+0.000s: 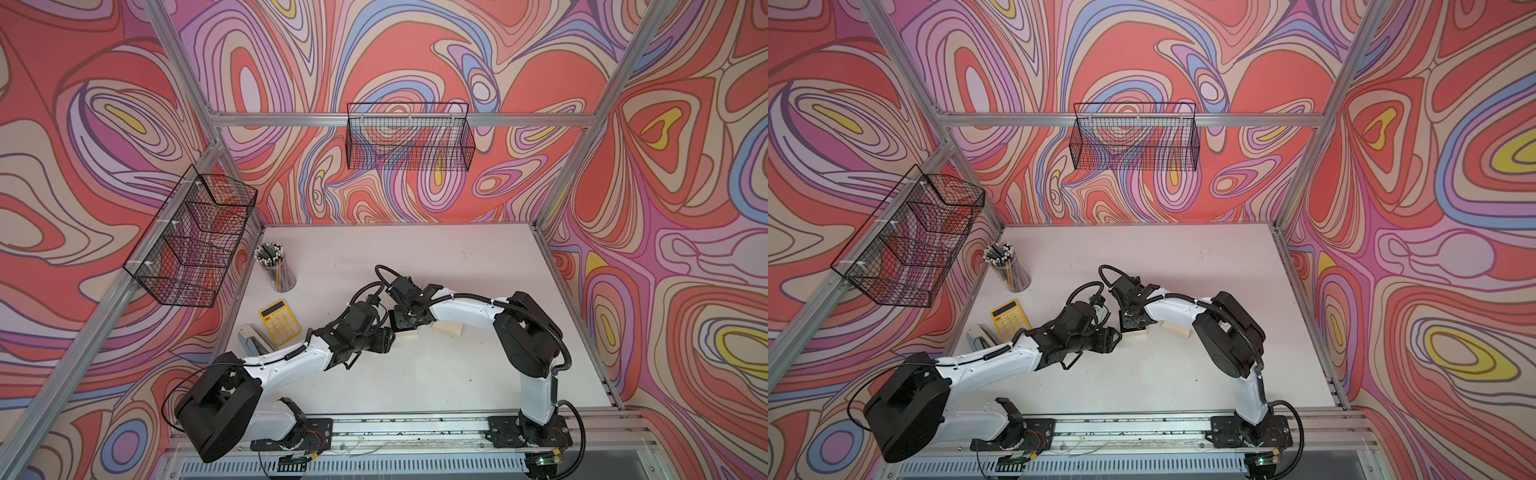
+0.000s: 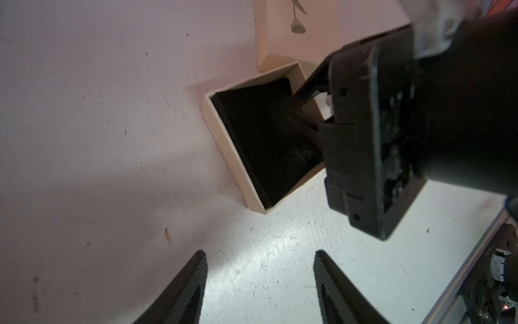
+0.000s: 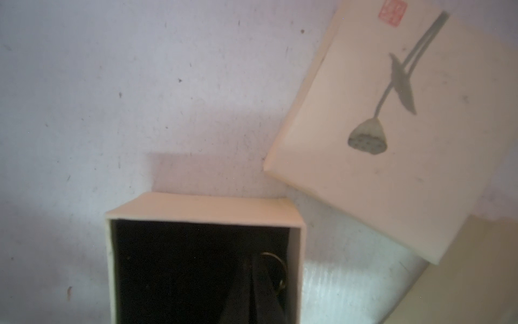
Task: Take the rings out of the lift-off lid box
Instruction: Take out the ring from the jewelry box.
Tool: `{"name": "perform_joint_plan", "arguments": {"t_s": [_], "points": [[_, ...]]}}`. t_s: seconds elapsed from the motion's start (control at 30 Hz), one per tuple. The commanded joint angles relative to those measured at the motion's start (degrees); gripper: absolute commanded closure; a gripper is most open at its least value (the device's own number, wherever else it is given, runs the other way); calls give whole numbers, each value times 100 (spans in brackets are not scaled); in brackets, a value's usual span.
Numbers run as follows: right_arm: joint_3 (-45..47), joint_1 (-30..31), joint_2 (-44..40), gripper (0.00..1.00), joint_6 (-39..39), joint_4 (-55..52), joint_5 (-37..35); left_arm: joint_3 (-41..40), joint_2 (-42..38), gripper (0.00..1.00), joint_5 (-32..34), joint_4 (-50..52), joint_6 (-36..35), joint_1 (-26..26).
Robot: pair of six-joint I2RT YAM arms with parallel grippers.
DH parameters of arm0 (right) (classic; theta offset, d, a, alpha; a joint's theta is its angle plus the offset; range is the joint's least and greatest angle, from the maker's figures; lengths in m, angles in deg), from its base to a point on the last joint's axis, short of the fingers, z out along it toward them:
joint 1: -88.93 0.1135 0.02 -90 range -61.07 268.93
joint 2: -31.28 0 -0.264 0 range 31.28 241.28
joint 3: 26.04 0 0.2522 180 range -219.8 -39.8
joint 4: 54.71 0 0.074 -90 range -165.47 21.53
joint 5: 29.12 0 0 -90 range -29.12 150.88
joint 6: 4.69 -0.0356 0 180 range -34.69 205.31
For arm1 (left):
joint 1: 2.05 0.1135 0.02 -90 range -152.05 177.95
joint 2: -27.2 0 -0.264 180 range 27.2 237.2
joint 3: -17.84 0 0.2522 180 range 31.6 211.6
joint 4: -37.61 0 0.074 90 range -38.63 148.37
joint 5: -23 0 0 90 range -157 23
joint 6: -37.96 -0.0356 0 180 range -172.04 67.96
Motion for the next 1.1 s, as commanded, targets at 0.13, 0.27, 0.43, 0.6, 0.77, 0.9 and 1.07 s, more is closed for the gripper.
{"name": "perform_joint_plan", "arguments": {"t_s": [0.13, 0.27, 0.43, 0.6, 0.77, 0.9, 1.07], "points": [[-76, -88, 46, 100, 43, -127, -239, 25, 78, 35, -8, 44, -35, 21], [-86, -94, -104, 100, 26, -102, -238, 30, 85, 35, -16, 51, -38, 25], [-104, -95, -262, 100, 33, -183, -402, 39, 87, 35, 6, 48, -36, 22], [-138, -98, -313, 100, 43, -231, -461, 72, 146, 35, -15, 52, -25, 21], [-152, -90, -353, 100, 40, -265, -490, 84, 165, 35, -8, 54, -16, 22], [-176, -94, -439, 100, 30, -302, -494, 91, 184, 35, -23, 55, -10, 23], [-206, -93, -732, 100, 26, -327, -541, 101, 165, 35, -15, 59, 10, 28]]}}
